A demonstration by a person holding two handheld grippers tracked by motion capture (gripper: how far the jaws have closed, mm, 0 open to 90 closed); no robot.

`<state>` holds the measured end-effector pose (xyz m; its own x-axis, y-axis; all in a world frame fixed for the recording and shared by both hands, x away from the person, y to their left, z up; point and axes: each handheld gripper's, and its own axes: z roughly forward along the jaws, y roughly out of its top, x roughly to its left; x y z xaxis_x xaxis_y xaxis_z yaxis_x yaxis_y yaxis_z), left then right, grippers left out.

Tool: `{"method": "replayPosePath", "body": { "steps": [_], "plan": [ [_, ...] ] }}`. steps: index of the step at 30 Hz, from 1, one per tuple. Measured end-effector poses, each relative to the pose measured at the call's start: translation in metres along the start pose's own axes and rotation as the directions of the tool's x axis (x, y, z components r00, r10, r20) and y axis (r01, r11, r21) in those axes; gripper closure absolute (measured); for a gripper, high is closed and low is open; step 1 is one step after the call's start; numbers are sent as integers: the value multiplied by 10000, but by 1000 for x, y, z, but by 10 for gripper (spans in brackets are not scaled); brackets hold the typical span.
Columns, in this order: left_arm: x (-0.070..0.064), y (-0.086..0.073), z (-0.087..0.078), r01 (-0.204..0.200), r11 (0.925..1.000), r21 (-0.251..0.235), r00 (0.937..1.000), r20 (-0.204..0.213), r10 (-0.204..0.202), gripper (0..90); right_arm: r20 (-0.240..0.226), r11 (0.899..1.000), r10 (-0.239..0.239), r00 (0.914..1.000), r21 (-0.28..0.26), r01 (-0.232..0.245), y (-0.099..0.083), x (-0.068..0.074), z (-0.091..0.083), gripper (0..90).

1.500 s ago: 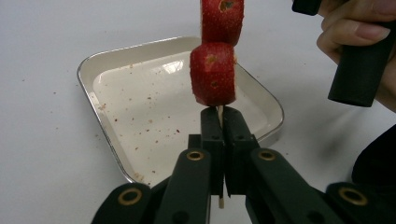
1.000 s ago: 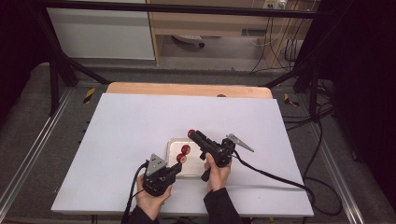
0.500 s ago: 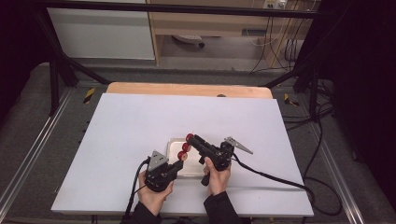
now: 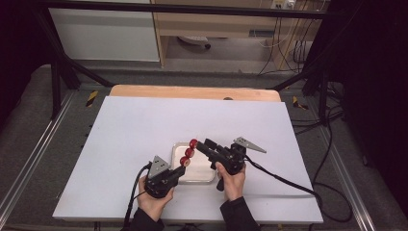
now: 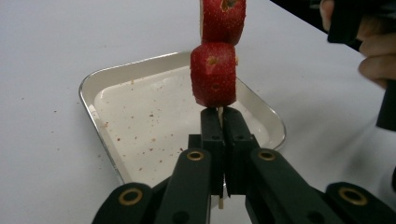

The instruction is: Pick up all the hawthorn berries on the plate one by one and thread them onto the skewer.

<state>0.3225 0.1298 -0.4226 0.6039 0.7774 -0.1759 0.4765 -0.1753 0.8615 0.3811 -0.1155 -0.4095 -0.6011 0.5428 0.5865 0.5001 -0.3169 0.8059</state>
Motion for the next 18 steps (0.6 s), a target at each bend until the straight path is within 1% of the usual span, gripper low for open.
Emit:
{"method": "replayPosePath", "body": {
  "steps": [2,3,4,6,8,9,10,12,14,16,17,18],
  "plan": [
    [3,-1,-1,-71,9999,81,10000,-16,71,884,239,9988,-412,9989,287,405,3,0,-4,420],
    [4,-1,-1,-242,9996,131,9997,-69,243,883,362,9968,-674,9971,445,658,4,-1,-5,386],
    [5,-2,-2,-315,9994,166,9995,-87,317,883,463,9944,-852,9953,669,821,5,-1,-7,345],
    [8,-3,-3,-381,9990,243,9992,-81,383,883,651,9870,-1212,9905,1143,1132,7,-4,-9,281],
    [10,-4,-4,-453,9985,319,9989,-61,455,883,818,9760,-1612,9835,1610,1466,8,-7,-12,222],
    [11,-4,-5,-508,9980,369,9987,-47,510,882,860,9692,-1831,9793,1827,1652,8,-9,-13,197],
    [12,-4,-6,-503,9980,371,9987,-31,505,882,918,9613,-2118,9730,1993,1905,8,-11,-15,171],
    [15,-4,-7,-545,9975,439,9985,-6,546,882,1000,9423,-2599,9604,2435,2297,8,-15,-18,118],
    [18,-3,-9,-619,9968,516,9981,67,616,882,1023,9256,-2866,9526,2863,2477,8,-20,-21,83],
    [20,-2,-12,-616,9964,578,9981,123,610,881,1080,9031,-3298,9379,3256,2800,7,-26,-25,65],
    [22,-2,-13,-663,9958,631,9977,149,655,881,1082,8915,-3435,9329,3501,2876,7,-29,-28,54],
    [23,-1,-14,-715,9950,701,9974,150,706,881,1119,8803,-3605,9260,3691,2981,6,-31,-30,46]
  ]
}}
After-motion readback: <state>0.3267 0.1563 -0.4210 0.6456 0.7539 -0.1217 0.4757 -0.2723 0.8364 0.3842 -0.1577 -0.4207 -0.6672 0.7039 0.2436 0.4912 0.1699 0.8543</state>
